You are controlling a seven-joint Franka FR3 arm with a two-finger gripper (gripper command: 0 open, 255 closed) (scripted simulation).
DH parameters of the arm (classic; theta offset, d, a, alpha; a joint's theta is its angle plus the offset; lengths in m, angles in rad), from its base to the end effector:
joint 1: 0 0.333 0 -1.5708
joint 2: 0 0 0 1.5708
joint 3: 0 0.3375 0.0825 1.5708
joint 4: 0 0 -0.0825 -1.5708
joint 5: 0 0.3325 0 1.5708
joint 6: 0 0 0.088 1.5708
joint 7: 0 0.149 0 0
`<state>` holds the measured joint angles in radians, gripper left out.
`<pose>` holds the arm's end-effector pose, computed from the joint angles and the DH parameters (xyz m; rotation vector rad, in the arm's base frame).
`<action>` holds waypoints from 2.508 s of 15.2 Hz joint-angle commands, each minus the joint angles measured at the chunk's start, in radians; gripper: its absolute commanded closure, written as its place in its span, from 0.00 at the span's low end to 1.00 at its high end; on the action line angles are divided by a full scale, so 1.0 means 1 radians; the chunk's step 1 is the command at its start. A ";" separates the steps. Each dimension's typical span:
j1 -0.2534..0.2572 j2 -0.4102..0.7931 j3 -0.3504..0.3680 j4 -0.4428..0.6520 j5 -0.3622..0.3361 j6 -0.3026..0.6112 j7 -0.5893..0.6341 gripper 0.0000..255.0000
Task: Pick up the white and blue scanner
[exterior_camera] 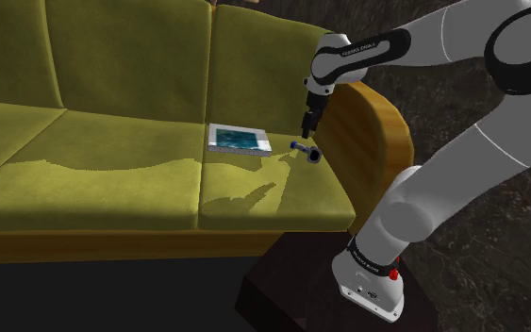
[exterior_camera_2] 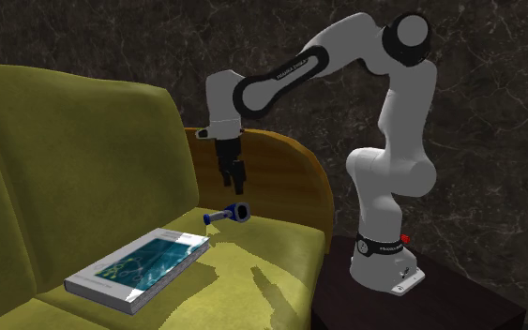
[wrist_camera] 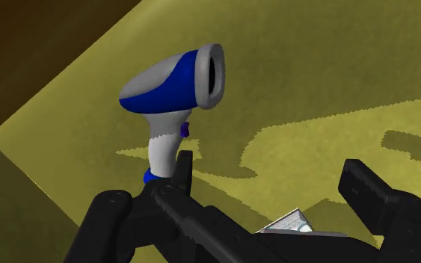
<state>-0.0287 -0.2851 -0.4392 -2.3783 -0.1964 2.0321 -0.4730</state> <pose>0.3432 -0.1990 0.4201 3.1216 0.1887 -0.1494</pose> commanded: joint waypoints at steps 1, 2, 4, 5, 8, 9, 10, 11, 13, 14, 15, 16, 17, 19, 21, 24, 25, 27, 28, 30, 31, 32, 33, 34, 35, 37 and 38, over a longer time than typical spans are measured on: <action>0.002 0.073 -0.032 0.030 0.021 0.031 -0.060 0.00; 0.003 0.116 -0.048 0.048 0.036 0.049 -0.093 0.00; 0.001 0.204 -0.075 0.088 0.075 0.080 -0.161 0.00; -0.002 0.250 -0.085 0.110 0.098 0.094 -0.197 0.00; -0.019 0.369 -0.100 0.173 0.163 0.122 -0.289 0.00; -0.021 0.378 -0.098 0.168 0.168 0.135 -0.292 0.00; -0.022 0.388 -0.097 0.163 0.173 0.148 -0.295 0.00; -0.024 0.397 -0.096 0.158 0.179 0.161 -0.299 0.00; -0.026 0.417 -0.094 0.150 0.191 0.187 -0.306 0.00; -0.027 0.427 -0.093 0.146 0.197 0.200 -0.310 0.00; -0.029 0.437 -0.092 0.142 0.203 0.212 -0.314 0.00; -0.030 0.443 -0.091 0.140 0.207 0.219 -0.316 0.00; -0.030 0.443 -0.091 0.140 0.207 0.220 -0.316 0.00; -0.030 0.444 -0.091 0.140 0.208 0.220 -0.317 1.00; -0.030 0.445 -0.091 0.140 0.208 0.221 -0.318 1.00; -0.031 0.445 -0.091 0.140 0.208 0.221 -0.318 1.00; -0.031 0.445 -0.091 0.140 0.208 0.221 -0.318 1.00; -0.030 0.443 -0.091 0.140 0.207 0.219 -0.316 1.00; -0.028 0.433 -0.092 0.144 0.200 0.207 -0.312 1.00; -0.025 0.413 -0.095 0.152 0.188 0.181 -0.305 1.00; -0.024 0.403 -0.096 0.156 0.182 0.169 -0.301 1.00; -0.023 0.393 -0.097 0.160 0.176 0.156 -0.297 1.00; -0.022 0.384 -0.098 0.165 0.171 0.143 -0.294 1.00; -0.021 0.374 -0.098 0.170 0.165 0.130 -0.291 1.00; -0.020 0.365 -0.099 0.175 0.160 0.117 -0.288 1.00; -0.018 0.348 -0.100 0.186 0.151 0.091 -0.282 1.00; -0.017 0.340 -0.100 0.192 0.146 0.078 -0.279 1.00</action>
<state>-0.0477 0.0642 -0.5393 -2.1891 -0.0451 2.1210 -0.7567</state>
